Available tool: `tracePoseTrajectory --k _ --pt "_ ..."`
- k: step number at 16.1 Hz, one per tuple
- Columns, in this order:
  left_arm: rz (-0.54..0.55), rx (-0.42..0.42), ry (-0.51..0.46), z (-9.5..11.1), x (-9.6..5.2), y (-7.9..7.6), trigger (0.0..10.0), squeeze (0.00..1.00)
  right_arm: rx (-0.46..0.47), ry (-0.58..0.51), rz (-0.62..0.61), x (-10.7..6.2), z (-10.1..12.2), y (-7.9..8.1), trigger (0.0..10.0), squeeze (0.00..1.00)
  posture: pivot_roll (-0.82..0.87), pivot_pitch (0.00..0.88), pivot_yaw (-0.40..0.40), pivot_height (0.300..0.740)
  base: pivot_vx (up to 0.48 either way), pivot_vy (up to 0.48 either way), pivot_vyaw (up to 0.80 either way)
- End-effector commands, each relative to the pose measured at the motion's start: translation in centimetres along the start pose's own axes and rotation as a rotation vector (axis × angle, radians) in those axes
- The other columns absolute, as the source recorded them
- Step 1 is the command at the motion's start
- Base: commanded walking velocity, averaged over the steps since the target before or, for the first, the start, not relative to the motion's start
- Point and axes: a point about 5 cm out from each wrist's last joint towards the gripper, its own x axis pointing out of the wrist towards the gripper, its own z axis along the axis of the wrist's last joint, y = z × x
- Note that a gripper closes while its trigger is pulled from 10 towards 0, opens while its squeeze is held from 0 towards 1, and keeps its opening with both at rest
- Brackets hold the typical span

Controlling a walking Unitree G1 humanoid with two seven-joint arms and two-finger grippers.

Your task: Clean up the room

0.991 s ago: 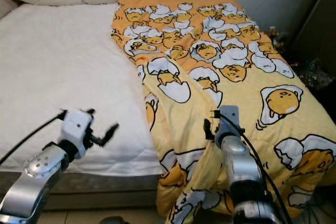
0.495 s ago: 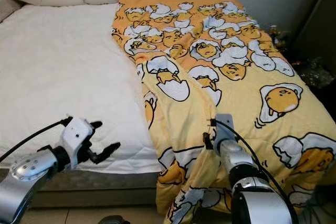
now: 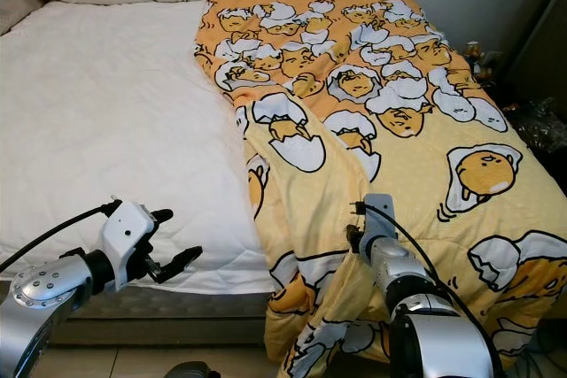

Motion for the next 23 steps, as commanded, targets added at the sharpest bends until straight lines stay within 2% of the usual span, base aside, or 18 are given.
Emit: tracePoseTrajectory --k 1,8,10,12,13,14,16,17,18,19,20,21,22,23 --pt "-0.004 0.016 -0.004 0.4 -0.2 0.2 10.0 0.00 0.013 -0.020 0.002 0.0 0.6 -0.2 0.0 0.00 0.26 0.000 0.028 0.740 0.000 0.000 0.00" --pt "-0.032 0.020 0.006 0.4 -0.4 0.3 10.0 0.00 0.026 -0.024 0.001 0.0 0.6 -0.3 0.0 0.00 0.26 0.000 0.030 0.740 0.000 0.000 0.00" --pt "-0.038 0.019 0.009 0.4 -0.6 0.4 10.0 0.00 -0.003 -0.050 0.043 0.0 1.3 0.2 0.0 0.00 0.26 0.000 0.030 0.740 0.000 0.000 0.00" --pt "-0.046 0.019 0.014 0.3 -0.9 0.6 10.0 0.00 -0.109 -0.082 0.232 0.0 2.6 2.4 0.0 0.00 0.25 0.000 0.031 0.740 0.000 0.000 0.00" --pt "-0.040 0.019 0.023 0.1 -1.0 0.8 10.0 0.00 -0.155 -0.087 0.365 -0.2 3.0 4.0 0.0 0.00 0.25 0.000 0.032 0.740 0.000 0.000 0.00" --pt "-0.038 0.018 0.026 0.0 -1.1 0.8 10.0 0.00 -0.167 -0.089 0.402 -0.3 3.2 4.5 0.0 0.00 0.25 0.000 0.034 0.740 0.000 0.000 0.00" --pt "0.004 0.018 0.053 -0.6 -1.7 1.5 10.0 0.00 -0.296 -0.131 0.680 -1.2 4.4 8.5 0.0 0.00 0.24 0.000 0.034 0.740 0.000 0.000 0.00" --pt "0.045 0.016 0.075 -1.1 -2.5 2.4 10.0 0.00 -0.370 -0.175 0.898 -2.6 5.3 12.1 0.0 0.00 0.25 0.000 0.033 0.740 0.000 0.000 0.00" --pt "0.069 0.017 0.092 -1.4 -3.0 3.0 10.0 0.00 -0.420 -0.220 1.052 -4.1 6.0 14.7 0.0 0.00 0.26 0.000 0.022 0.740 0.000 0.000 0.00" --pt "0.093 0.024 0.107 -1.6 -3.5 3.5 10.0 0.00 -0.466 -0.265 1.166 -5.6 6.4 16.8 0.0 0.00 0.27 0.000 0.014 0.740 0.000 0.000 0.00" --pt "0.109 0.026 0.110 -1.7 -3.8 3.7 10.0 0.00 -0.503 -0.290 1.190 -6.2 6.5 17.7 0.0 0.00 0.27 0.000 0.011 0.740 0.000 0.000 0.00" --pt "0.114 0.026 0.109 -1.6 -3.8 3.8 10.0 0.00 -0.527 -0.301 1.163 -6.0 6.4 17.8 0.7 0.00 0.27 0.000 0.011 0.740 0.000 0.000 0.00" --pt "0.110 0.024 0.107 -1.6 -3.8 3.6 10.0 0.00 -0.551 -0.303 1.046 -5.0 6.0 17.3 10.0 0.00 0.27 0.000 0.006 0.740 0.000 0.000 0.00" --pt "0.099 0.020 0.100 -1.6 -3.6 3.0 10.0 0.00 -0.532 -0.263 0.854 -3.5 5.6 15.7 10.0 0.62 0.27 0.000 0.007 0.740 0.000 0.000 0.00"
